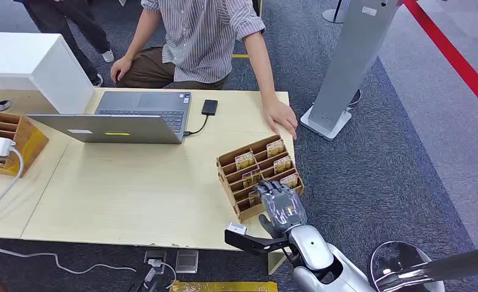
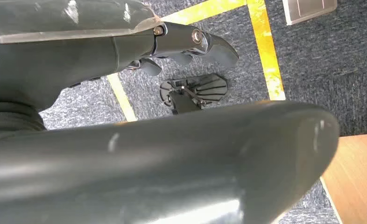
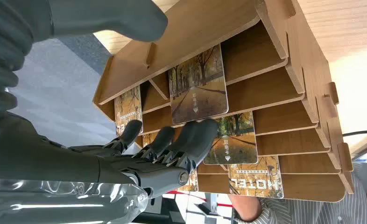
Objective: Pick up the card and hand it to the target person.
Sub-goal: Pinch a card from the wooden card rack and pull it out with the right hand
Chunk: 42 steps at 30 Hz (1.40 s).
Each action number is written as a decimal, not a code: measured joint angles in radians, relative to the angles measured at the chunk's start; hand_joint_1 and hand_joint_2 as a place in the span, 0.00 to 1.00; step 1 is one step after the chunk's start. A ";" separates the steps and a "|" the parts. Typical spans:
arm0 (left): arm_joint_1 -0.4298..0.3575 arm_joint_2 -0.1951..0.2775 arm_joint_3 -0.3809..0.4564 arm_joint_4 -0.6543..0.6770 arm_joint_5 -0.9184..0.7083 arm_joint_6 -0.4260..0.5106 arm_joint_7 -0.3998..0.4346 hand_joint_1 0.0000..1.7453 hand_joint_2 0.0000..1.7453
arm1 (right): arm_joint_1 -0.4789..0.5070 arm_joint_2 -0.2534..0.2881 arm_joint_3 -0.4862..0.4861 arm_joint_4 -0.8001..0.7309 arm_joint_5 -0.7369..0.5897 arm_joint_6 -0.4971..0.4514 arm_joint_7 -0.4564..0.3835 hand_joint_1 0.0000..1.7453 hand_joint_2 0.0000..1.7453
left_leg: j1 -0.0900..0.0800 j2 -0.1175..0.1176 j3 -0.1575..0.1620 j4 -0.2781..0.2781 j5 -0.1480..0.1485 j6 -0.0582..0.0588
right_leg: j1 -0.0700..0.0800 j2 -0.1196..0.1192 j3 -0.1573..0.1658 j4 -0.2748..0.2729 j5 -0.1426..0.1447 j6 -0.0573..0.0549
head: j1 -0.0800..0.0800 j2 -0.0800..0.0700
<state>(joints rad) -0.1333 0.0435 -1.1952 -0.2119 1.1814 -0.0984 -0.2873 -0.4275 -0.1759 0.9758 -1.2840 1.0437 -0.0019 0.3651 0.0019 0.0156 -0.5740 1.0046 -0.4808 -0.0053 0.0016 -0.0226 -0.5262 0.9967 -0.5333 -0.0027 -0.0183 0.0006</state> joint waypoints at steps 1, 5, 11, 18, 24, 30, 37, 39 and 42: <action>0.000 0.000 0.000 0.000 0.000 0.000 0.000 0.00 0.00 | 0.000 0.000 0.000 0.001 0.000 -0.001 0.000 0.45 1.00 | 0.000 0.000 0.000 0.000 0.000 0.000 | 0.000 0.000 0.000 0.000 0.000 0.000 | 0.000 0.000; 0.000 0.000 0.000 -0.002 0.000 0.000 0.000 0.00 0.00 | -0.005 0.000 0.000 0.004 0.000 -0.004 0.000 0.71 1.00 | 0.000 0.000 0.000 0.000 0.000 0.000 | 0.000 0.000 0.000 0.000 0.000 0.000 | 0.000 0.000; 0.000 0.000 0.000 -0.003 -0.001 0.000 0.000 0.00 0.00 | -0.005 0.000 0.000 0.006 0.000 -0.005 0.000 0.77 1.00 | 0.000 0.000 0.000 0.000 0.000 0.000 | 0.000 0.000 0.000 0.000 0.000 0.000 | 0.000 0.000; -0.001 0.000 0.000 -0.004 -0.002 0.000 0.000 0.00 0.00 | -0.008 0.000 0.000 0.006 0.001 -0.012 0.000 0.78 1.00 | 0.000 0.000 0.000 0.000 0.000 0.000 | 0.000 0.000 0.000 0.000 0.000 0.000 | 0.000 0.000; -0.001 0.000 0.000 -0.005 -0.005 0.000 -0.004 0.00 0.00 | -0.009 0.000 0.000 0.006 0.003 -0.016 0.000 0.85 1.00 | 0.000 0.000 0.000 0.000 0.000 0.000 | 0.000 0.000 0.000 0.000 0.000 0.000 | 0.000 0.000; -0.002 0.000 0.000 -0.006 -0.024 0.026 -0.024 0.00 0.00 | -0.008 0.000 -0.001 0.006 0.002 -0.023 -0.001 0.86 1.00 | 0.000 0.000 0.000 0.000 0.000 0.000 | 0.000 0.000 0.000 0.000 0.000 0.000 | 0.000 0.000; -0.002 0.000 0.000 -0.006 -0.014 0.015 -0.019 0.00 0.00 | -0.008 0.000 -0.004 0.001 0.001 -0.033 0.006 0.86 1.00 | 0.000 0.000 0.000 0.000 0.000 0.000 | 0.000 0.000 0.000 0.000 0.000 0.000 | 0.000 0.000; -0.001 0.000 0.000 -0.006 -0.012 0.015 -0.018 0.00 0.00 | -0.009 -0.002 -0.010 -0.013 -0.024 -0.025 0.018 0.86 1.00 | 0.000 0.000 0.000 0.000 0.000 0.000 | 0.000 0.000 0.000 0.000 0.000 0.000 | 0.000 0.000; 0.003 0.000 0.000 -0.006 -0.007 0.015 -0.018 0.00 0.00 | -0.016 -0.012 -0.029 -0.059 -0.122 0.027 0.043 0.86 1.00 | 0.000 0.000 0.000 0.000 0.000 0.000 | 0.000 0.000 0.000 0.000 0.000 0.000 | 0.000 0.000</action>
<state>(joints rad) -0.1308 0.0438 -1.1948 -0.2174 1.1746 -0.0834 -0.3048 -0.4432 -0.1874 0.9464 -1.3431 0.9220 0.0253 0.4077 0.0019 0.0156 -0.5739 1.0046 -0.4808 -0.0054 0.0016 -0.0226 -0.5261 0.9968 -0.5332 -0.0027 -0.0183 0.0004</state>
